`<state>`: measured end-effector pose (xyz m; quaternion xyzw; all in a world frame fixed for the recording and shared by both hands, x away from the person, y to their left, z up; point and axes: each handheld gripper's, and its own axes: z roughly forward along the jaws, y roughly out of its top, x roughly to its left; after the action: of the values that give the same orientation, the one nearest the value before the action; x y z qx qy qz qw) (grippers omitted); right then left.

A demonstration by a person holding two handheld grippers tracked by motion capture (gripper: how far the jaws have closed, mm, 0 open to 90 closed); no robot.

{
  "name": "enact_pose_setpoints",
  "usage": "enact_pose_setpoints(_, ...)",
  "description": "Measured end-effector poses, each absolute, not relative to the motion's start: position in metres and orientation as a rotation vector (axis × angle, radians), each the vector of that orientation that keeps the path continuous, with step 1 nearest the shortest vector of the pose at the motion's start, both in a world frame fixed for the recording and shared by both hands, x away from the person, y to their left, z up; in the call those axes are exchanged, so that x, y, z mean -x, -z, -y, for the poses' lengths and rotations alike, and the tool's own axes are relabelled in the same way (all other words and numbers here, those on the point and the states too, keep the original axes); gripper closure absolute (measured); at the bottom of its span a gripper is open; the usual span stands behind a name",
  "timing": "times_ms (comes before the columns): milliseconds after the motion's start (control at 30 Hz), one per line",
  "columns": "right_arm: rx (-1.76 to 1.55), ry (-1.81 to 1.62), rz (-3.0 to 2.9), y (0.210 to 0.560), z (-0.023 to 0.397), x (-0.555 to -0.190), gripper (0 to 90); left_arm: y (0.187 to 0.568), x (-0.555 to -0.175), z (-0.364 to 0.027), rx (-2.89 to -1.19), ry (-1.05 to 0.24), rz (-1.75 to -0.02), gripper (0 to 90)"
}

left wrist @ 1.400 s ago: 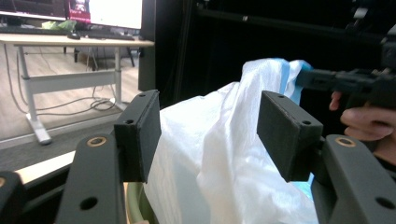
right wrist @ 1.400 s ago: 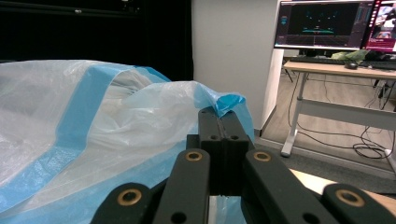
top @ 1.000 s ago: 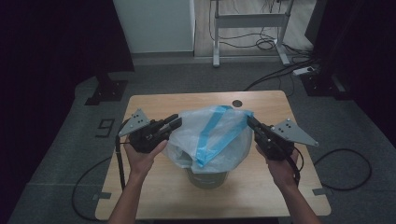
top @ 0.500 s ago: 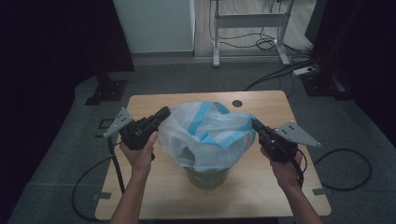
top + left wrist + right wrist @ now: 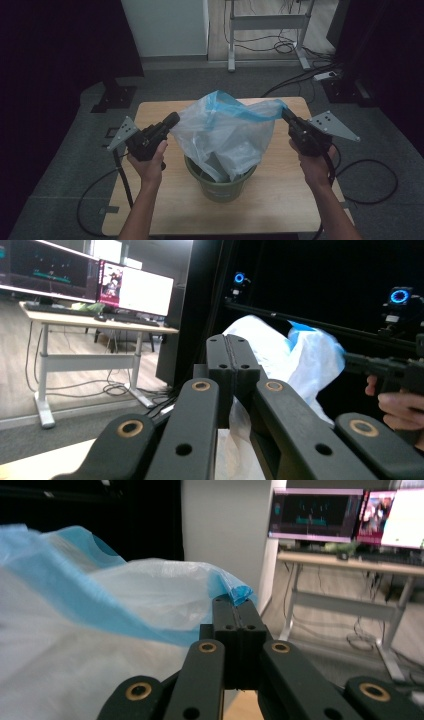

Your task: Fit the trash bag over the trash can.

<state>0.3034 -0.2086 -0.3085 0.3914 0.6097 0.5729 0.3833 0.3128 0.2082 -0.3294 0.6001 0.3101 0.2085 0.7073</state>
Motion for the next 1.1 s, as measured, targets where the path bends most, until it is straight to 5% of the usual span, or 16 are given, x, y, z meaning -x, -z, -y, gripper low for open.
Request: enact_pose_setpoints(1100,-0.996,-1.563,-1.712,0.387,0.195,-0.245,89.0,0.419,-0.260,-0.236,-1.396,-0.356,-0.763,87.1)
